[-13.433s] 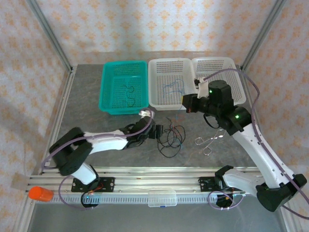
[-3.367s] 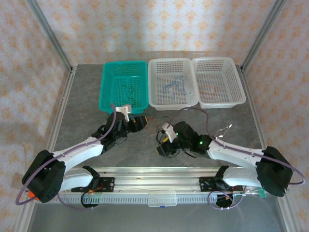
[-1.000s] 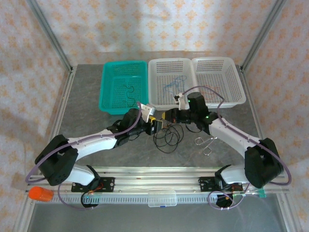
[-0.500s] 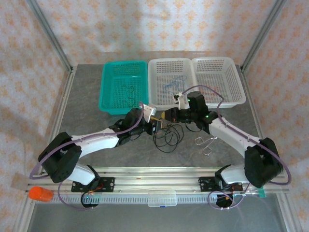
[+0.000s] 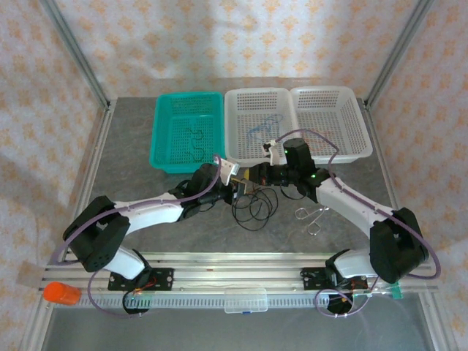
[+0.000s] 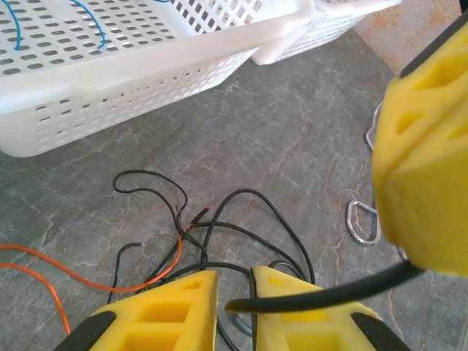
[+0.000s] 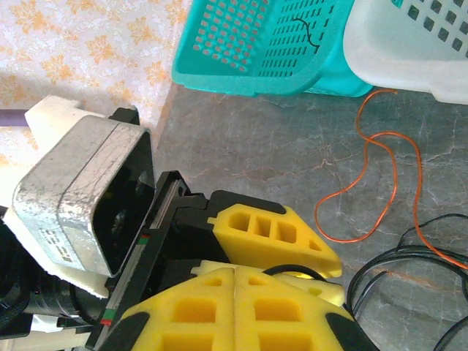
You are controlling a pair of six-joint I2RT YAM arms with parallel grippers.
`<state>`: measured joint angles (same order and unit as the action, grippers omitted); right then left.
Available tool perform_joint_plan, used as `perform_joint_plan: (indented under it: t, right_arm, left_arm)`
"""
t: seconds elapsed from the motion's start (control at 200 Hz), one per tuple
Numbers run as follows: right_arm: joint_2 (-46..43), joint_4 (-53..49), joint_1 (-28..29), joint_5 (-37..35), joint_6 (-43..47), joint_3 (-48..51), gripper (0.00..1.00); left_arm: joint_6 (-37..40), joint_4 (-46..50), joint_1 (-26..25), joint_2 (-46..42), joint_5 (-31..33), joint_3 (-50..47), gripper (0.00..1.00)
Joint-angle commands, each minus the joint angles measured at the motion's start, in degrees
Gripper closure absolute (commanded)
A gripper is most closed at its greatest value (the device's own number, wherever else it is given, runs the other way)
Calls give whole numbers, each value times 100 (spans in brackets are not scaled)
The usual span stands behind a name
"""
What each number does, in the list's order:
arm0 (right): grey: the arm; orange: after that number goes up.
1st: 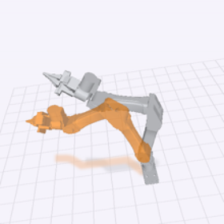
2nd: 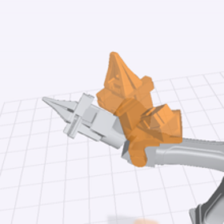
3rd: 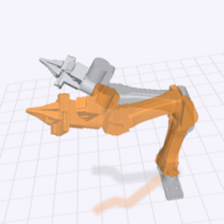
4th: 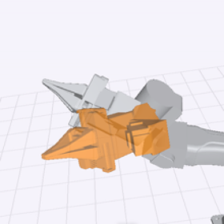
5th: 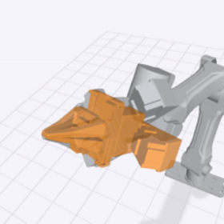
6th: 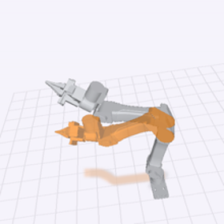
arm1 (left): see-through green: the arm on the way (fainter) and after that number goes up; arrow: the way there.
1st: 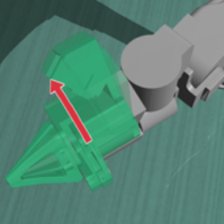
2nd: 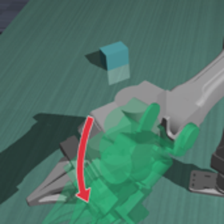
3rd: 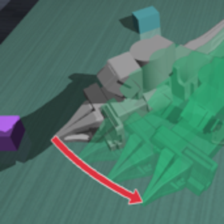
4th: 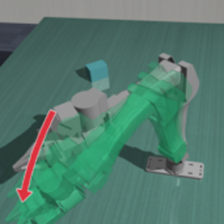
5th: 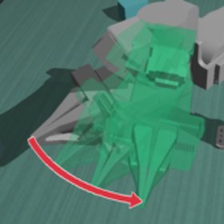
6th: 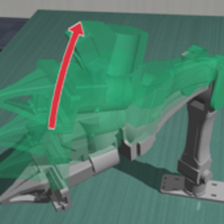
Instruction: Untangle the cables
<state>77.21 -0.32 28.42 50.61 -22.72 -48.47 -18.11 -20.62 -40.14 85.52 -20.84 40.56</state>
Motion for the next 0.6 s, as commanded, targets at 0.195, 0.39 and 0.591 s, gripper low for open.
perform_joint_plan:
  t: [0.195, 0.39, 0.591]
  right_arm:
    - [-85, 80, -30, -92, 99, -145, 100]
    - [-342, 32, -30, -547, 489, -139, 96]
    - [-1325, 207, -17, -1741, 1230, 79, 60]
  left_arm:
    - [-295, -654, -49, 95, -180, 124, 99]
    - [-523, -740, -31, -20, -124, 102, 100]
    - [-900, -855, 196, -297, -310, 166, 100]
